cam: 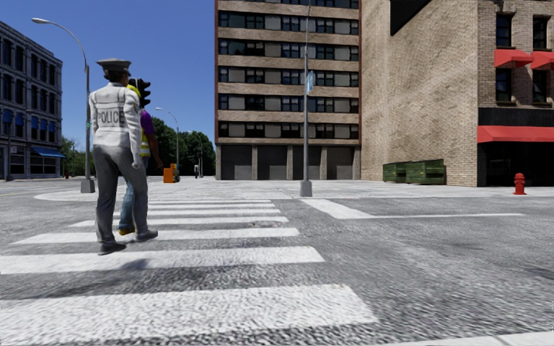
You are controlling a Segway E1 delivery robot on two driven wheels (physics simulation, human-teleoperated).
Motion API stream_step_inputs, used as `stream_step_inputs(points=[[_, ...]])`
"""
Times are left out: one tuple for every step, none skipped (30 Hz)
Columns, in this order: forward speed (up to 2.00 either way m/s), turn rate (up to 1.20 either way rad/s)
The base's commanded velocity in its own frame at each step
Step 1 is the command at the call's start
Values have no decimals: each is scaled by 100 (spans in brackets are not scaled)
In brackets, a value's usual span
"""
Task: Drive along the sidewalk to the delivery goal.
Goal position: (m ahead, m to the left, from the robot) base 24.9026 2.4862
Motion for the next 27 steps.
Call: stream_step_inputs(points=[[107, 0], [107, 0], [107, 0], [107, 0], [106, 28], [106, 28], [106, 40], [106, 44], [106, 45], [106, 45], [106, 46], [106, 46], [106, 46], [106, 46], [106, 46], [106, 35], [106, 15], [106, 15], [106, 0], [106, 0], [106, 0], [106, 0], [107, 0], [110, 0], [119, 0], [119, 0], [128, 0]])
